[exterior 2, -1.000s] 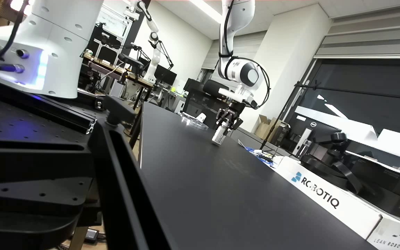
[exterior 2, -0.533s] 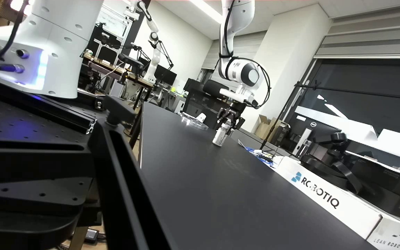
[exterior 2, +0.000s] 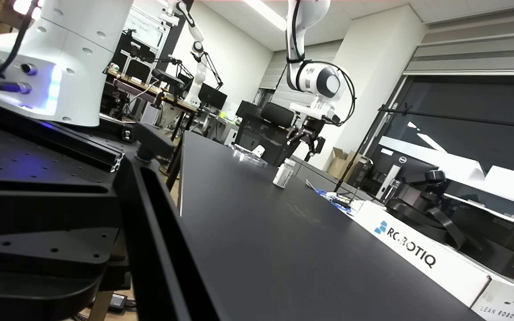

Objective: Move the bottle backwards

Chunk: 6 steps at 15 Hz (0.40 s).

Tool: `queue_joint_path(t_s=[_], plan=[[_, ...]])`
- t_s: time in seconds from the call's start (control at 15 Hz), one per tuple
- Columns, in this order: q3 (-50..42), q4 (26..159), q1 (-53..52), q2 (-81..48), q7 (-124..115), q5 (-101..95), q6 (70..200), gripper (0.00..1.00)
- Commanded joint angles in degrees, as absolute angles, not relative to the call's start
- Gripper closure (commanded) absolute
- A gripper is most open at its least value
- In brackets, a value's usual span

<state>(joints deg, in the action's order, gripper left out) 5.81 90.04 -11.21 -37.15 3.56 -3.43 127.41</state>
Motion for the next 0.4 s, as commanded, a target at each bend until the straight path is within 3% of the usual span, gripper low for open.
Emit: queue_joint_path(t_s=[0.0,0.33], plan=[[6.1,90.0,-11.0,-36.6,3.2,-3.7,126.4,0.0],[6.0,90.9,-11.0,-35.5,3.0,-3.7,125.3,0.0]])
